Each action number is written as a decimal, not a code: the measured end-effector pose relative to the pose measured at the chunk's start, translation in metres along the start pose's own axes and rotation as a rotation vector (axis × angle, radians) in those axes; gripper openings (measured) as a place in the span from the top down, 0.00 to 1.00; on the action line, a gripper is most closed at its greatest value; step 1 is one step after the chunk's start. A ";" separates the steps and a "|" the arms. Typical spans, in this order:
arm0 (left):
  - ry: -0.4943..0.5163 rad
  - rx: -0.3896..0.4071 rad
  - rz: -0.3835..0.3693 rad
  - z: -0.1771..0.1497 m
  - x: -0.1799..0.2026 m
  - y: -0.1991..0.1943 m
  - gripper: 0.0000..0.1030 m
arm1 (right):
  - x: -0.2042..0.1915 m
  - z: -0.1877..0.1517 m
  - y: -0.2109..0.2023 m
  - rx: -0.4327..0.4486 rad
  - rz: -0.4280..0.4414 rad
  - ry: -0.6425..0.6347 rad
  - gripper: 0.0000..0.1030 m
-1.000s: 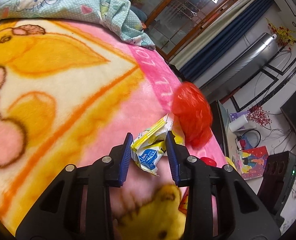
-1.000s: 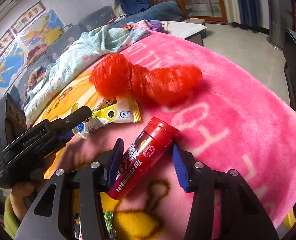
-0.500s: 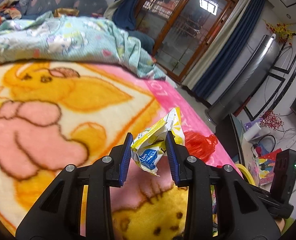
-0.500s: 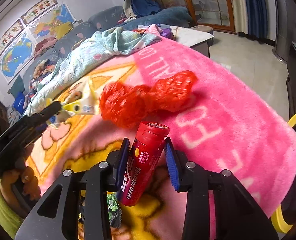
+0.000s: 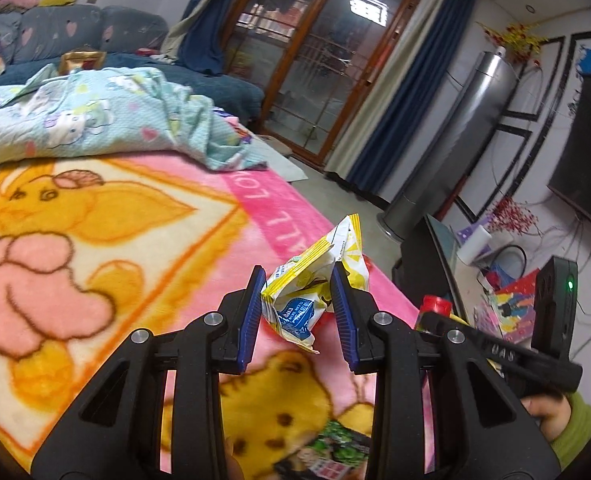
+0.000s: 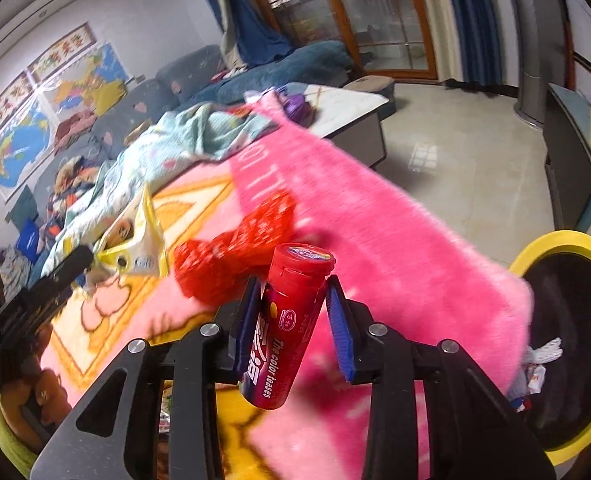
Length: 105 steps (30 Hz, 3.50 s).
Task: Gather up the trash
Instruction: 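Carry the yellow wrapper and red candy tube with both tools over the yellow bin, then open both tools to drop the wrapper and candy tube into the bin, then move both tools back over the red plastic bag and green wrapper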
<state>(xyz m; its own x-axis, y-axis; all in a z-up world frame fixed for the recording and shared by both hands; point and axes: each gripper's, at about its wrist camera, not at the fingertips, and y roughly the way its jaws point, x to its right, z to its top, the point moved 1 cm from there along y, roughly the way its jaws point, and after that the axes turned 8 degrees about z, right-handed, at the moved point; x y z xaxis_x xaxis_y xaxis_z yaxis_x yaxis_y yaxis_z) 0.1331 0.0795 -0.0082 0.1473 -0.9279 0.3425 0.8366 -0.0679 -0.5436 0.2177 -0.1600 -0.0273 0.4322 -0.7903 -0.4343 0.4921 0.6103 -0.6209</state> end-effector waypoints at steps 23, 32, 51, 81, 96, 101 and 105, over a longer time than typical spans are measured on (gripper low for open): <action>0.199 -0.053 -0.139 -0.033 0.095 0.011 0.75 | 0.091 0.020 -0.088 0.210 -0.149 0.133 0.70; 0.278 -0.083 -0.183 -0.048 0.128 0.018 0.75 | 0.128 0.015 -0.113 0.256 -0.212 0.185 0.70; 0.448 -0.158 -0.264 -0.088 0.201 0.043 0.74 | 0.202 -0.014 -0.138 0.272 -0.315 0.323 0.70; 0.508 -0.200 -0.289 -0.110 0.247 0.083 0.15 | 0.253 -0.039 -0.141 0.256 -0.348 0.449 0.46; 0.376 -0.065 -0.152 -0.069 0.191 0.059 0.11 | 0.176 -0.018 -0.128 0.258 -0.271 0.297 0.38; 0.340 -0.033 -0.117 -0.057 0.172 0.052 0.11 | 0.149 -0.015 -0.119 0.238 -0.238 0.245 0.35; 0.307 -0.011 -0.091 -0.048 0.157 0.047 0.11 | 0.129 -0.013 -0.111 0.214 -0.201 0.206 0.34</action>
<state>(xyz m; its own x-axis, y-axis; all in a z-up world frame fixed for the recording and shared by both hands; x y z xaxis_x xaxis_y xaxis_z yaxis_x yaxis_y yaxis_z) 0.1705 -0.0870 -0.0165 -0.0950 -0.9851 0.1437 0.8331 -0.1577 -0.5302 0.2090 -0.3299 -0.0232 0.1600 -0.8766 -0.4539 0.7081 0.4223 -0.5659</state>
